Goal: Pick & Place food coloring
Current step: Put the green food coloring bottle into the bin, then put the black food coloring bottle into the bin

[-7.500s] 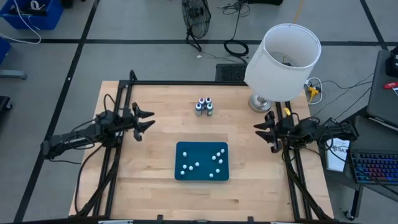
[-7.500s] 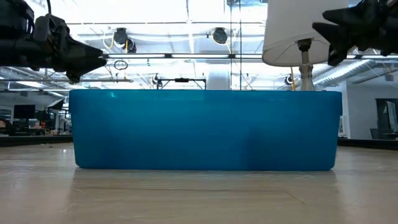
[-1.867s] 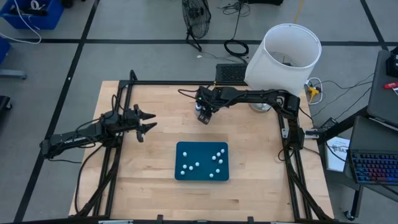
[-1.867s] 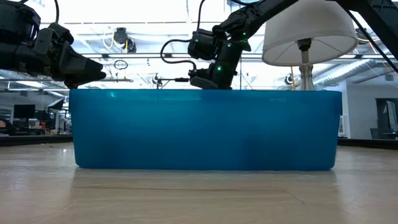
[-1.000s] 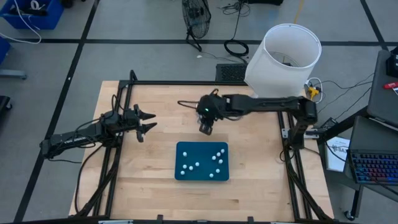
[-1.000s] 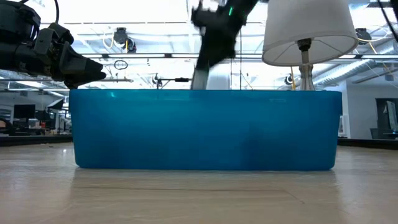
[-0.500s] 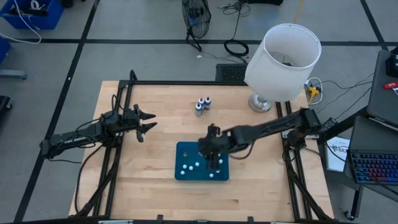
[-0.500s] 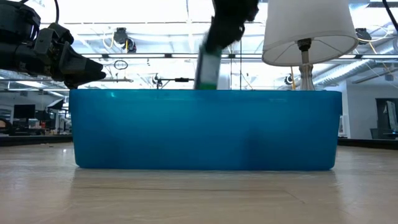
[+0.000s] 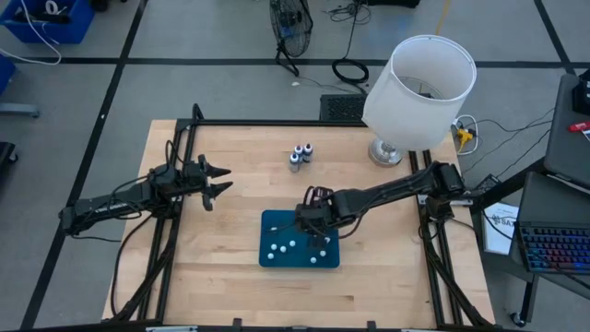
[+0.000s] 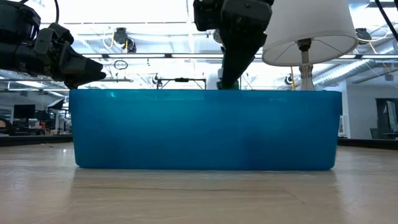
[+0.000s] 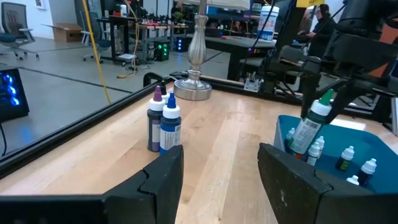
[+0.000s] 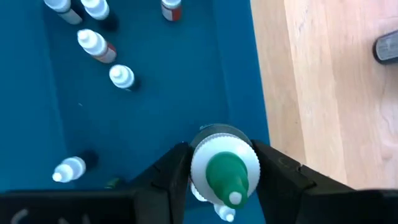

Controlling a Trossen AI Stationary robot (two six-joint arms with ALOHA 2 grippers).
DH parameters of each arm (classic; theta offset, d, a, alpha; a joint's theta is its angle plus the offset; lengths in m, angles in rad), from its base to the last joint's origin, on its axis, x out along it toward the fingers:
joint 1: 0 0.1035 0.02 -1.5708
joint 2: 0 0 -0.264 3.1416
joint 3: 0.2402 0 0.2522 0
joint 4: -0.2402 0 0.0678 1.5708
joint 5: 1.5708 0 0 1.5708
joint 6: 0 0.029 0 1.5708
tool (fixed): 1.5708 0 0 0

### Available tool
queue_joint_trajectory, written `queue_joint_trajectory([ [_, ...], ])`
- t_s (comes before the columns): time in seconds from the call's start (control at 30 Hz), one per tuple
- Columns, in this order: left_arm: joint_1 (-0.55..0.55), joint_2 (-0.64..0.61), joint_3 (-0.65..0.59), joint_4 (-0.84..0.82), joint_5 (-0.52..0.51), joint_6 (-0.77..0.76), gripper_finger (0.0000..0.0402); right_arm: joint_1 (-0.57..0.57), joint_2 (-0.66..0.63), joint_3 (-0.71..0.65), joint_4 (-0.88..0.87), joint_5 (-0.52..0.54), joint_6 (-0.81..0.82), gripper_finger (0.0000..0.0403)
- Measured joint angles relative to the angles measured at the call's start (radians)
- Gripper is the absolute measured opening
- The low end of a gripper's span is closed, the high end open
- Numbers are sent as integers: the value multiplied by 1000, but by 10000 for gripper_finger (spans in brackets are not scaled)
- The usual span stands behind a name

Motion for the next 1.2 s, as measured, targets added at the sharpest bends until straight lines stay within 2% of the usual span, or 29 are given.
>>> queue_joint_trajectory([
  [0.13, 0, 0, 0, 0, 0, 0, 205, -1, 0, -7, 10, 0, 0, 137],
  [0.3, 0, 0, 0, 0, 0, 1, 197, -15, 0, -81, 109, -35, -2, 136],
  [0.6, 0, 0, 0, 0, 0, 1, 196, -32, -1, -134, 147, -56, 3, 137],
  [0.9, 0, 0, 0, 0, 0, 1, 209, -32, -8, -148, 175, -58, 3, 215],
  [1.2, 0, 0, 0, -1, 0, 1, 197, -45, -140, -147, 213, -26, 0, 220],
])
